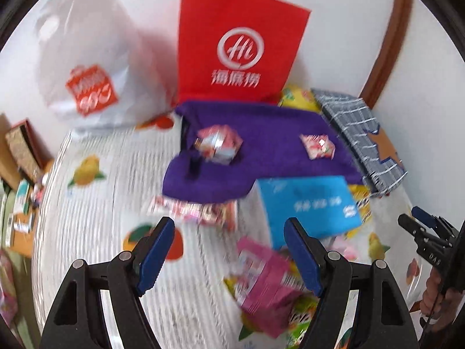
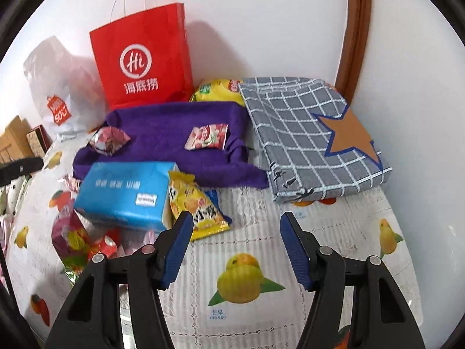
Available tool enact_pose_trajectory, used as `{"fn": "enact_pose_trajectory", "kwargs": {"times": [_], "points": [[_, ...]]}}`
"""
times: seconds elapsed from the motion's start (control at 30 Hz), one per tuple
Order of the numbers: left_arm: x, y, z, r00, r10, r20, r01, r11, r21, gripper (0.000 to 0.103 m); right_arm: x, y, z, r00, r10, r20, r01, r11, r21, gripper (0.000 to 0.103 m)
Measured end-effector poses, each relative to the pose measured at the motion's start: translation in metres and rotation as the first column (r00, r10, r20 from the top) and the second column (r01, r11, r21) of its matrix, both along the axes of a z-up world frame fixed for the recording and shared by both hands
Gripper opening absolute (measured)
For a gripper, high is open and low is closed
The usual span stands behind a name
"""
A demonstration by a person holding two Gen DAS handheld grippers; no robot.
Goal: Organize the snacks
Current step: 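Move both tools back toward the remaining snacks on the sheet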
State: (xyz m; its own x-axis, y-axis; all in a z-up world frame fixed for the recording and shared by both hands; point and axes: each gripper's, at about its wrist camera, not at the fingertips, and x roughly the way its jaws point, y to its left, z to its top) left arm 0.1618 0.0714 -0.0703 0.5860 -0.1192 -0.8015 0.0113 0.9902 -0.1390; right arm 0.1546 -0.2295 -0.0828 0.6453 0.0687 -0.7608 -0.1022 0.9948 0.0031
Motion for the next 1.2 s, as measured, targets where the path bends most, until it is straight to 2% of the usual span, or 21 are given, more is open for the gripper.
{"fn": "enact_pose_trajectory", "kwargs": {"times": [0.13, 0.3, 0.5, 0.53, 0.63, 0.73, 0.9, 1.03, 1.1, 1.17, 1.2], "points": [[-0.014, 0.006, -0.008, 0.999, 0.027, -0.021, -0.027, 0.999, -0.018, 0.076, 0.008, 0.007, -0.013, 0.999, 0.045, -0.013, -0.044, 0.998, 0.033, 0.063], [-0.020, 0.010, -0.010, 0.997, 0.064, -0.031, -0.065, 0.998, -0.017, 0.076, 0.023, 0.020, -0.011, 0.996, 0.091, 0.020, -0.093, 0.992, 0.087, 0.063], [-0.023, 0.013, -0.013, 0.996, 0.080, -0.045, -0.081, 0.996, -0.020, 0.076, 0.050, 0.032, -0.022, 0.995, 0.097, 0.026, -0.100, 0.984, 0.146, 0.061], [-0.023, 0.013, -0.014, 0.996, 0.080, -0.050, -0.081, 0.997, -0.020, 0.076, 0.054, 0.034, -0.025, 0.995, 0.095, 0.022, -0.097, 0.984, 0.150, 0.055], [-0.024, 0.016, -0.018, 0.994, 0.088, -0.058, -0.089, 0.996, -0.016, 0.076, 0.064, 0.038, -0.034, 0.994, 0.108, -0.019, -0.105, 0.987, 0.122, 0.022], [-0.025, 0.020, -0.023, 0.993, 0.097, -0.069, -0.099, 0.995, -0.026, 0.076, 0.063, 0.029, -0.035, 0.995, 0.096, -0.012, -0.094, 0.988, 0.125, 0.019], [-0.024, 0.023, -0.030, 0.992, 0.099, -0.081, -0.102, 0.994, -0.039, 0.076, 0.048, 0.002, -0.028, 0.996, 0.080, -0.047, -0.075, 0.993, 0.095, 0.016], [-0.023, 0.022, -0.033, 0.991, 0.098, -0.086, -0.103, 0.993, -0.050, 0.076, 0.035, -0.009, -0.027, 0.994, 0.093, -0.050, -0.088, 0.991, 0.097, 0.019], [-0.022, 0.022, -0.033, 0.991, 0.097, -0.087, -0.102, 0.993, -0.053, 0.076, 0.033, -0.009, -0.029, 0.995, 0.096, -0.035, -0.092, 0.991, 0.096, 0.031], [-0.022, 0.023, -0.033, 0.992, 0.098, -0.083, -0.102, 0.993, -0.051, 0.076, 0.034, -0.007, -0.032, 0.996, 0.092, -0.019, -0.090, 0.994, 0.067, 0.058], [-0.023, 0.023, -0.032, 0.992, 0.099, -0.082, -0.103, 0.993, -0.051, 0.076, 0.035, -0.006, -0.035, 0.996, 0.088, -0.006, -0.088, 0.995, 0.055, 0.061]]}}
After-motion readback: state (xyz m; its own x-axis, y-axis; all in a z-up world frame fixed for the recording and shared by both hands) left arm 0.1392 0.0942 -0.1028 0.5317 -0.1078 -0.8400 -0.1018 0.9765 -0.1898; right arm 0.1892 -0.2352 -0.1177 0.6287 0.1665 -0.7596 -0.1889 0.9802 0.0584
